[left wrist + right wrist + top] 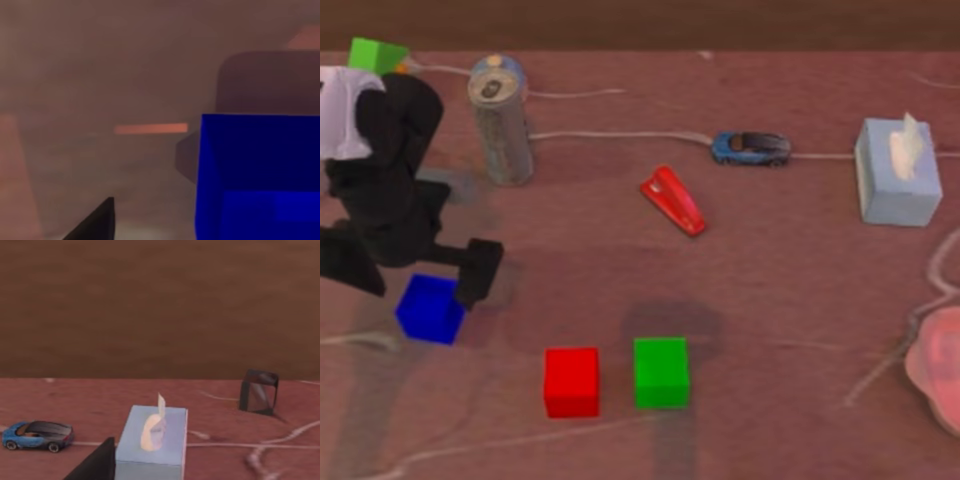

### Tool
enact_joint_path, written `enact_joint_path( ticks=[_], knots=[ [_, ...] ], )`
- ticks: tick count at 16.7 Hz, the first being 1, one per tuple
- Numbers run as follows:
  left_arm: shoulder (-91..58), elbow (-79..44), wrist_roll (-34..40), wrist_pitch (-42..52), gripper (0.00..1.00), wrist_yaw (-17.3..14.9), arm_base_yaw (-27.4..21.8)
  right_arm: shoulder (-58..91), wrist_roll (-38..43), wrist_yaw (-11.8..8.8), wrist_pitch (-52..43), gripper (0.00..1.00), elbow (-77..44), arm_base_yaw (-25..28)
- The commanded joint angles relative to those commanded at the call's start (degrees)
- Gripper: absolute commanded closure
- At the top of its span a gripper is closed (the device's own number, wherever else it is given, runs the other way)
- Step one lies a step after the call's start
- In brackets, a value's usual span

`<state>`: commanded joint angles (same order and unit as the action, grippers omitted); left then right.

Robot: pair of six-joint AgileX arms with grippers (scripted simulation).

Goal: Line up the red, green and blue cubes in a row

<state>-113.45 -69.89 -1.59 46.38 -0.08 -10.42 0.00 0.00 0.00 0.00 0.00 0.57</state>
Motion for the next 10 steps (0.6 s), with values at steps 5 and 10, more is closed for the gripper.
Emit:
enact_joint_path(
  ticks=[5,10],
  knots=[
    [-4.13,4.25,-0.17,-8.33,0.00,-0.03,0.11,0.00,0.00,0.00,0.00,0.00,0.00,0.00],
    [-4.18,4.31,-0.18,-8.43,0.08,-0.03,0.11,0.00,0.00,0.00,0.00,0.00,0.00,0.00]
  ],
)
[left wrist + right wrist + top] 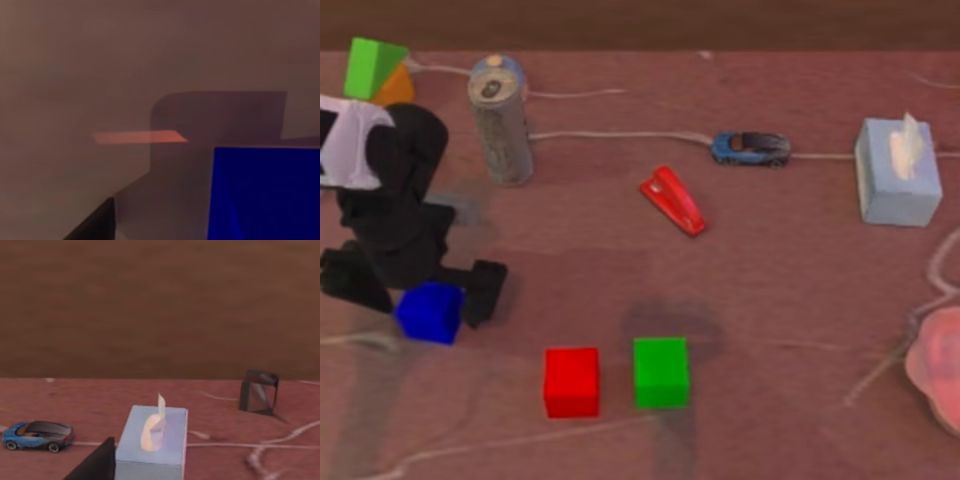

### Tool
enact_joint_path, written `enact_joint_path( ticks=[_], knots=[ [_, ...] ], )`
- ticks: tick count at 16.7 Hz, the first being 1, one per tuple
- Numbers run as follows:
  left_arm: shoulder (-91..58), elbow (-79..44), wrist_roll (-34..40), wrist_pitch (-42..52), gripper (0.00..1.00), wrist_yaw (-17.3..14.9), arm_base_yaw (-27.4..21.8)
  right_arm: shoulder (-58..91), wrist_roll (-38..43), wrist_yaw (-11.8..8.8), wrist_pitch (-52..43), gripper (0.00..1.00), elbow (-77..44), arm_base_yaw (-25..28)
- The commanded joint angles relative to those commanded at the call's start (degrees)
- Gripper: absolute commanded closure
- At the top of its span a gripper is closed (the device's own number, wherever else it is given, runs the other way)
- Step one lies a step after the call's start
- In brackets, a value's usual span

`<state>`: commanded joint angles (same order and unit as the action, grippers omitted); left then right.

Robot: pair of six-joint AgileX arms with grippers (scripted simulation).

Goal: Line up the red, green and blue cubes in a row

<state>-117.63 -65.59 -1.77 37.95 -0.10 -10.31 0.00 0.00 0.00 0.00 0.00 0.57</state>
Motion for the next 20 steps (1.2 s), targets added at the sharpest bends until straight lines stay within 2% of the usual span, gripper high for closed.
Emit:
enact_joint_path(
  ticks=[12,20],
  knots=[
    [0.00,0.00,0.00,0.00,0.98,0.00,0.00,0.00,0.00,0.00,0.00,0.00,0.00,0.00],
    [0.00,0.00,0.00,0.00,1.00,0.00,0.00,0.00,0.00,0.00,0.00,0.00,0.00,0.00]
  ],
)
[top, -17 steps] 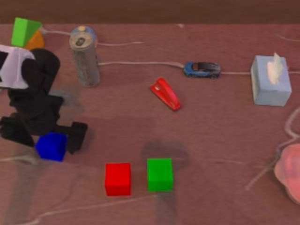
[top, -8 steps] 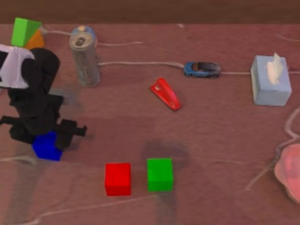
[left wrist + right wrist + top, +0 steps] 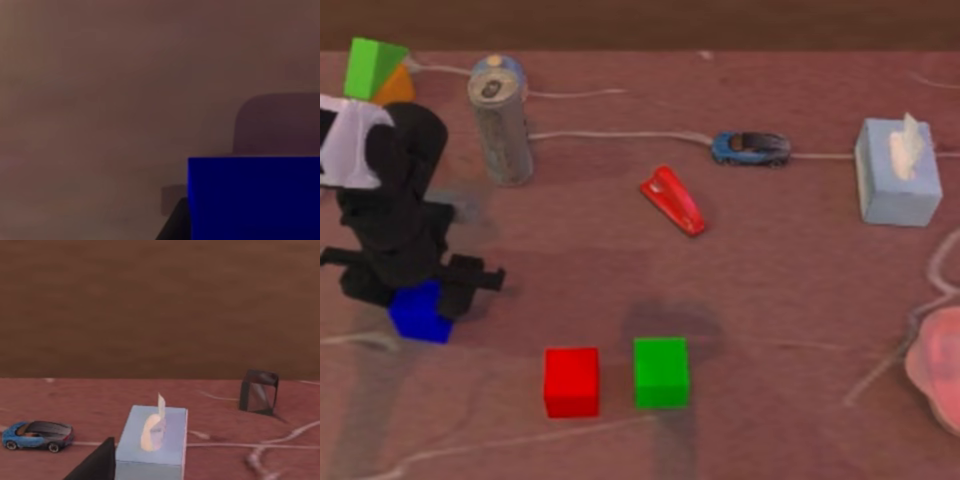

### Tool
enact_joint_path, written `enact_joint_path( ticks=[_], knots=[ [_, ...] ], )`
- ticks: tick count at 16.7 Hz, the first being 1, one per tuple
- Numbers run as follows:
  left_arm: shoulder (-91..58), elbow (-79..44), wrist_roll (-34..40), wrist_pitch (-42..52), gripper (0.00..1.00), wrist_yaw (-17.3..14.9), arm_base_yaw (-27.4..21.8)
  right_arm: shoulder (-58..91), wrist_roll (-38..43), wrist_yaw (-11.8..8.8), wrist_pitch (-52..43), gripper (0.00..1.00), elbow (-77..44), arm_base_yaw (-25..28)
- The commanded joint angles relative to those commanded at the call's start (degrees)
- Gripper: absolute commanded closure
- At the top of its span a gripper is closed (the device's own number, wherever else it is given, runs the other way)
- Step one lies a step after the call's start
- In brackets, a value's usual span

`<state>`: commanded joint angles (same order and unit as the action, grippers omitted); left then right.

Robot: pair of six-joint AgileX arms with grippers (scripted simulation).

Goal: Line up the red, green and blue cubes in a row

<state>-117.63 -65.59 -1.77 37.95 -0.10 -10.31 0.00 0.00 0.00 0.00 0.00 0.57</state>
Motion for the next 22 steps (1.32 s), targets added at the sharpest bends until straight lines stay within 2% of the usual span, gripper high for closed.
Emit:
enact_joint_path(
  ticks=[4,9,15,18,22],
  knots=[
    [2.79,-2.03,-0.13,3.26,1.00,-0.16,-0.03,0.00,0.00,0.00,0.00,0.00,0.00,0.00],
    [7.96,-7.24,0.08,14.26,1.00,-0.03,0.81,0.00,0.00,0.00,0.00,0.00,0.00,0.00],
    [8.75,-8.10,0.16,15.56,1.00,0.03,0.57,0.00,0.00,0.00,0.00,0.00,0.00,0.00],
    [6.14,-11.92,3.96,17.37,1.00,0.04,-3.08,0.00,0.00,0.00,0.00,0.00,0.00,0.00],
    [-1.26,-23.68,16.94,22.80,1.00,0.19,-13.98,0.00,0.00,0.00,0.00,0.00,0.00,0.00]
  ],
)
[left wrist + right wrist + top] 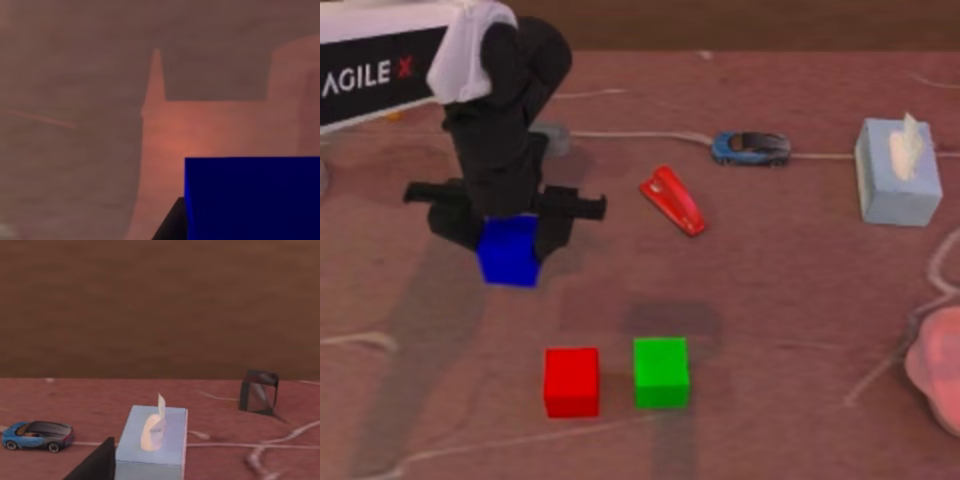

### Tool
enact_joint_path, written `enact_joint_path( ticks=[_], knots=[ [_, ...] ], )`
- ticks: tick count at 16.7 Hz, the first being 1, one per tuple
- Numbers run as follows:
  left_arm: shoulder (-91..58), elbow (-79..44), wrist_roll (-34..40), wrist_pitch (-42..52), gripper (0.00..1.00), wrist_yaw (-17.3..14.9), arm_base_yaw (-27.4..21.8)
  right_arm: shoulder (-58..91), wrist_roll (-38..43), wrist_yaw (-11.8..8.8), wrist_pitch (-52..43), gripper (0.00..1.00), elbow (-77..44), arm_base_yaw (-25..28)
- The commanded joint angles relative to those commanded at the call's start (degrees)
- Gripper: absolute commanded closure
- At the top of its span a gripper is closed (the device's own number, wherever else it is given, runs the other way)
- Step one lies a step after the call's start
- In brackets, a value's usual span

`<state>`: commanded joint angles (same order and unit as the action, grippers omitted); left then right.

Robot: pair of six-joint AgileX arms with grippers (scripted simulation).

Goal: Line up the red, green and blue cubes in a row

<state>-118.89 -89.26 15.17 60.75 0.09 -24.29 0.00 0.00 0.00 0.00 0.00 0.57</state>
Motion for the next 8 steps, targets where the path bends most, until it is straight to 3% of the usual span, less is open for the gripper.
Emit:
enact_joint_path(
  ticks=[8],
  knots=[
    [-14.47,-26.06,33.55,11.39,1.00,0.61,-25.88,0.00,0.00,0.00,0.00,0.00,0.00,0.00]
  ],
)
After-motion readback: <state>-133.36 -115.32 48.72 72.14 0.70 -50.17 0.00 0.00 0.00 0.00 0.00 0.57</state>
